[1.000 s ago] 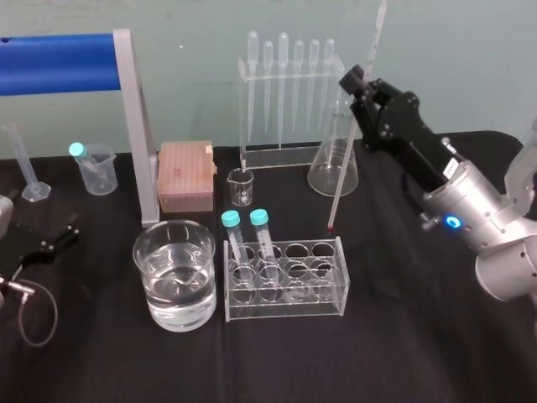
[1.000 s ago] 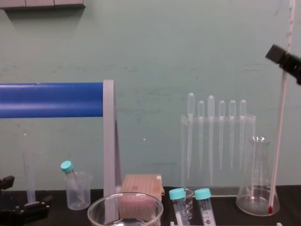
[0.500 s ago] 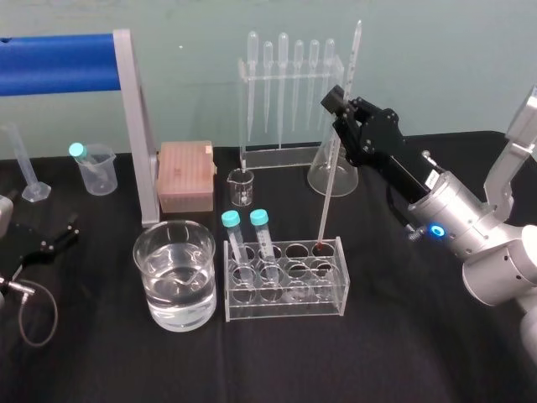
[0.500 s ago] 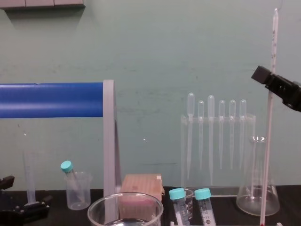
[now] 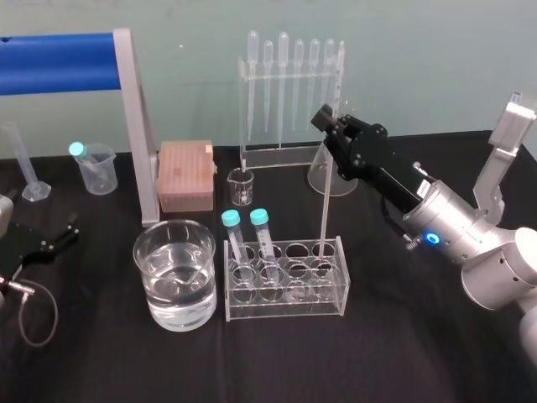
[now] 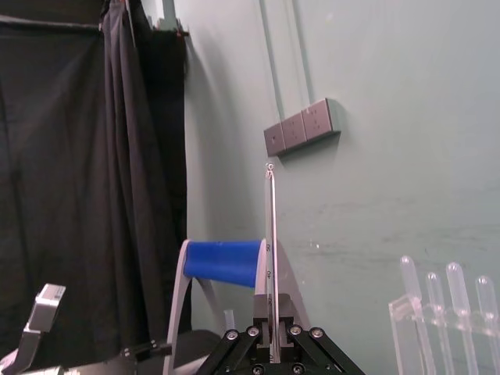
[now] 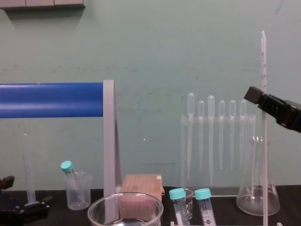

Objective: Hold the thermometer with one hand and immerse one end into the beaker, then reinsert it into the test tube rack.

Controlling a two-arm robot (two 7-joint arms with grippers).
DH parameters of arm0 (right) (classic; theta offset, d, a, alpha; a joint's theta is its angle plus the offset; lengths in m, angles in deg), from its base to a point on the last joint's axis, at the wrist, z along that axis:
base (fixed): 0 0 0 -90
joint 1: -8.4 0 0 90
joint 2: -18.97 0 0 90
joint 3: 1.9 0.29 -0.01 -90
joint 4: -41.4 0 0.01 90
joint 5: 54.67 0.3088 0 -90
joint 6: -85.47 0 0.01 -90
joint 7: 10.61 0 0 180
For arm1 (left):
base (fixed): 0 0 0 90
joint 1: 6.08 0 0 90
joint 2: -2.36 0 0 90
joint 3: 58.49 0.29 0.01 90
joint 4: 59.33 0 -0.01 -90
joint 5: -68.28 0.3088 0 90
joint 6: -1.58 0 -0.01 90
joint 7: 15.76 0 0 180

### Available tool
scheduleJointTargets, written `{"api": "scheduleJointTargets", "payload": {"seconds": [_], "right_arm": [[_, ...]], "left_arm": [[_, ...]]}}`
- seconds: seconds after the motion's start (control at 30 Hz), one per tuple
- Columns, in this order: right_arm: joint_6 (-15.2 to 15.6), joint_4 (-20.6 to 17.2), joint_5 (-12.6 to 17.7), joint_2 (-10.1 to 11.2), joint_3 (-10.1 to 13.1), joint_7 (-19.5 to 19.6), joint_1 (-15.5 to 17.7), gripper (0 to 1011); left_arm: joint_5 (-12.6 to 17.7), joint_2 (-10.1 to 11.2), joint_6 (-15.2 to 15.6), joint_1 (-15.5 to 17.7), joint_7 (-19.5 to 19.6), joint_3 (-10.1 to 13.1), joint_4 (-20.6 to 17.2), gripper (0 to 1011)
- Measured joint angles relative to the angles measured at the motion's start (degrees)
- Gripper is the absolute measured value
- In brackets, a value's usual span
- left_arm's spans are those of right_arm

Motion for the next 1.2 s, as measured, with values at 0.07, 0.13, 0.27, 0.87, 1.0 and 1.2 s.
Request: {"api": "scheduleJointTargets", "payload": {"seconds": [0.07,0.13,0.27,0.87,1.0,1.2], "right_arm": [[0.2,0.2,-0.1,0.1,-0.1,0.1,-0.1,56],[0.4,0.5,-0.2,0.2,-0.3,0.1,-0.1,56],[0.7,1.2,-0.3,0.3,-0.5,0.1,-0.3,56],[1.7,4.5,-0.2,-0.5,-1.4,-0.4,-1.0,56],[2.1,4.6,-0.4,-0.5,-1.6,-0.2,-1.0,56],[2.7,4.7,-0.8,-0.3,-1.9,0.4,-1.1,56]], "left_arm": [[0.0,0.0,0.0,0.0,0.0,0.0,0.0,1008],[0.0,0.0,0.0,0.0,0.0,0.0,0.0,1008],[0.0,0.0,0.0,0.0,0.0,0.0,0.0,1008],[0.0,0.0,0.0,0.0,0.0,0.0,0.0,1008],[0.0,0.0,0.0,0.0,0.0,0.0,0.0,1008],[0.0,0.0,0.0,0.0,0.0,0.0,0.0,1008]]}}
